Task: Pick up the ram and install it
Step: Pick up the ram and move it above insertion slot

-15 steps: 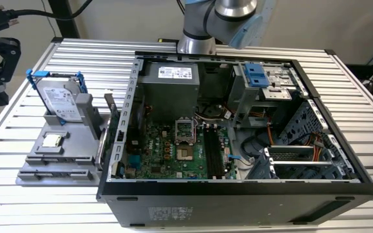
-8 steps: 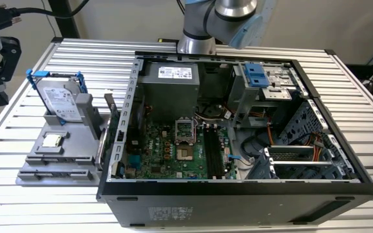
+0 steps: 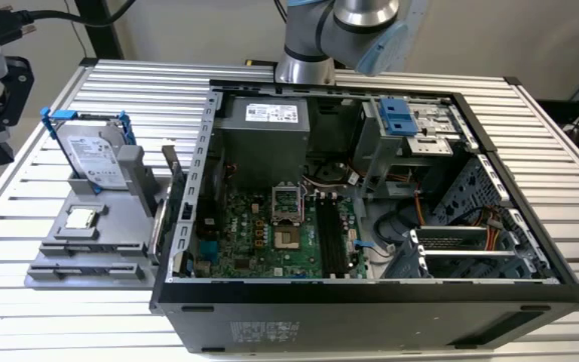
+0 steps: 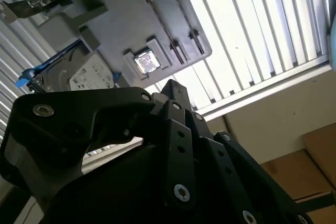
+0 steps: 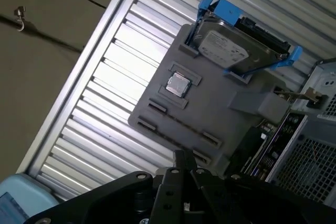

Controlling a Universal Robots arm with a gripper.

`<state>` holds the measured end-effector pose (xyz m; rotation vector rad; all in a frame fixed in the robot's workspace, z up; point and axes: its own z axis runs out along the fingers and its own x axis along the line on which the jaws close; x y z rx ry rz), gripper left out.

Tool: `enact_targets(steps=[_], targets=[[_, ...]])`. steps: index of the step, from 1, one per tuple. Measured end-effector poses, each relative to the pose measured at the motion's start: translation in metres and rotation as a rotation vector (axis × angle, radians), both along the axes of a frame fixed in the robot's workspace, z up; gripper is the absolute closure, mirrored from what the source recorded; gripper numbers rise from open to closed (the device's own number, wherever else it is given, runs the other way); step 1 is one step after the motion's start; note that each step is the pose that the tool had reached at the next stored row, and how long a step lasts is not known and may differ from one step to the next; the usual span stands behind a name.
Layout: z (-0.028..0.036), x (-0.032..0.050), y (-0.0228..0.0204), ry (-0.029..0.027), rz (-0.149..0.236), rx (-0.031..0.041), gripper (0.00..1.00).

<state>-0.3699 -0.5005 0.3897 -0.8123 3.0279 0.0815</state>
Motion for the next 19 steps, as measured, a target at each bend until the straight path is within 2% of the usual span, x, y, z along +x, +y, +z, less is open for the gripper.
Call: enact_targets(steps=[6,14,19], targets=[[0.0000,0.0011,0.0000,-0.0007,0.064,0.0000,1.00],[-0.0002,0.0025,0.0000,-0.0084,0.140,-0.0009,1.00],[-0.0004,0.0032,0.0000,-0.0108,0.193,-0.0031,1.00]])
